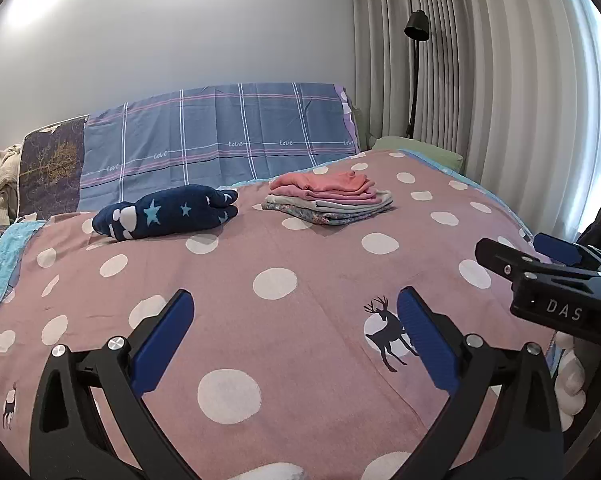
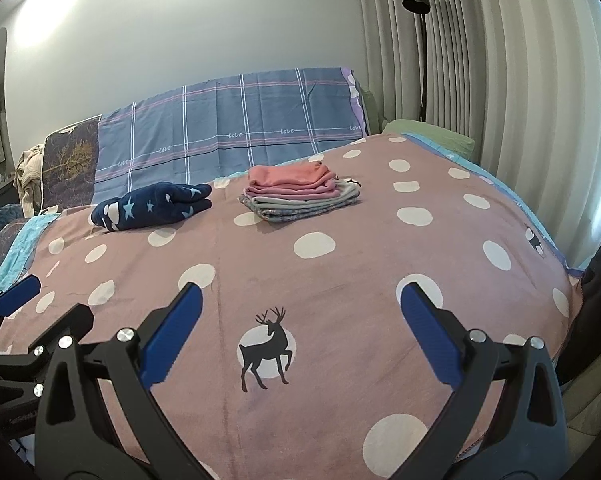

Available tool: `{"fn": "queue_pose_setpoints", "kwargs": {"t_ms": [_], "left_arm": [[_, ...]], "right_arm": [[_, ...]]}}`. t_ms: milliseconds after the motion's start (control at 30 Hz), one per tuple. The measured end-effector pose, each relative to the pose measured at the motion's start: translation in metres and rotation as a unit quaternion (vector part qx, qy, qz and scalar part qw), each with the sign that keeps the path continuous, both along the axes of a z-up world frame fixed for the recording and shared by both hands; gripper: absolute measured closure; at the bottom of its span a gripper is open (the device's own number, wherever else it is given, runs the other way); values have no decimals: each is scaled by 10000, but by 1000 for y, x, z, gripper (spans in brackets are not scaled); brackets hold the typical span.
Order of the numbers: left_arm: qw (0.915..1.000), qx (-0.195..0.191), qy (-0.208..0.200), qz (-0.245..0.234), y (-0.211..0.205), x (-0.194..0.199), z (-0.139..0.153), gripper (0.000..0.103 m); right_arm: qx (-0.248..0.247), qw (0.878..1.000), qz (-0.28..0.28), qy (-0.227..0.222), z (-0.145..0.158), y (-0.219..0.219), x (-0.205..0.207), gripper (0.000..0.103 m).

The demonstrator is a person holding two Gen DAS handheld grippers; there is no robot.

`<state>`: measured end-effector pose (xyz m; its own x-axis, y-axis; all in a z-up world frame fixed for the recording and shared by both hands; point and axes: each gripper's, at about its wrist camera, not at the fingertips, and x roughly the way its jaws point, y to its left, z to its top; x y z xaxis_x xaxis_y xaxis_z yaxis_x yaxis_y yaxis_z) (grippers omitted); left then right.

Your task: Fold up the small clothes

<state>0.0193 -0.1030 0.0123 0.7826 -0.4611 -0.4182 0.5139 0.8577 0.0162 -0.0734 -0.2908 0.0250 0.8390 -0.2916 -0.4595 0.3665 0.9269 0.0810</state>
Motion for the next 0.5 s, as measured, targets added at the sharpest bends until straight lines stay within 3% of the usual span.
{"fn": "queue_pose_setpoints", "kwargs": {"t_ms": [500], "left_arm": [[10000, 28, 45, 21, 0, 2, -2, 1]], "right_arm": [[15, 10000, -14, 38, 0, -1, -1, 2]]}}
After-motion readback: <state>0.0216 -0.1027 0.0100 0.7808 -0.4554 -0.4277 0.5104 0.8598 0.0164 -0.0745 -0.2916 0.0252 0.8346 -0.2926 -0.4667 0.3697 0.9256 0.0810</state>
